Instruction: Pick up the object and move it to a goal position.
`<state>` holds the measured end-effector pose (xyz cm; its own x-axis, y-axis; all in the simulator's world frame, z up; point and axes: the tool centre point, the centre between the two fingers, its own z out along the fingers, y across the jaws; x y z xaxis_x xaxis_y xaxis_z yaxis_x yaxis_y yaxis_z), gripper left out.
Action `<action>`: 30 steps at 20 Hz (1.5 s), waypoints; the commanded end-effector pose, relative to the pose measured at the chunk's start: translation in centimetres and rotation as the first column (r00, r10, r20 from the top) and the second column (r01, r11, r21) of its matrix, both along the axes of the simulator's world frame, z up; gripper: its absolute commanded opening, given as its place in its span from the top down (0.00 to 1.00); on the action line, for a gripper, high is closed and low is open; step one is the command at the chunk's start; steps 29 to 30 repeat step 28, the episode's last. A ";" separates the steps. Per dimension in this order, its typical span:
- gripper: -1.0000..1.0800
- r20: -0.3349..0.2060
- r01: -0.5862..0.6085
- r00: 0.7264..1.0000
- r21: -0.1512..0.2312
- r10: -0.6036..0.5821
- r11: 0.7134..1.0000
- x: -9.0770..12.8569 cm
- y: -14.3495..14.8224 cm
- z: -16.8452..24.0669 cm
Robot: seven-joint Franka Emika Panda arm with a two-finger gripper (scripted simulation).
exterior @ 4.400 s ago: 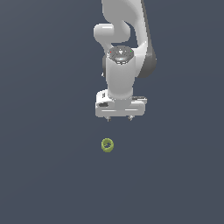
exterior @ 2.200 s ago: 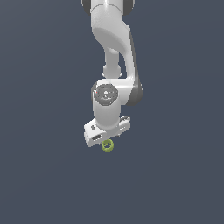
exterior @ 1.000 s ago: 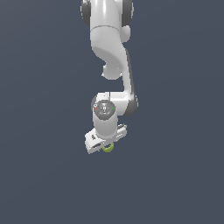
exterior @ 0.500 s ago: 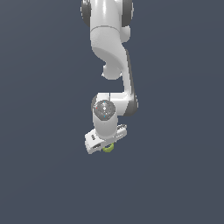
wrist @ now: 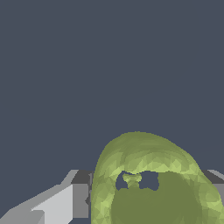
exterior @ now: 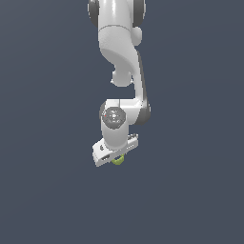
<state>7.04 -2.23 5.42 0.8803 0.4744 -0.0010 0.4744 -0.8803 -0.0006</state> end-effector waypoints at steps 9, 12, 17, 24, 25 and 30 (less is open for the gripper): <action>1.00 0.001 0.000 1.000 -0.001 0.000 1.000 -1.8 0.7 5.6; 1.00 0.001 0.000 1.000 -0.001 0.000 1.000 -2.5 0.9 7.8; 1.00 0.001 0.000 1.000 -0.001 0.000 1.000 -3.3 1.3 10.8; 1.00 0.001 0.000 1.000 -0.001 0.000 1.000 -3.8 1.5 12.7; 1.00 0.001 0.000 1.000 -0.001 0.000 1.000 -3.8 1.5 12.8; 1.00 0.001 0.000 1.000 0.000 0.000 1.000 -3.7 1.5 12.7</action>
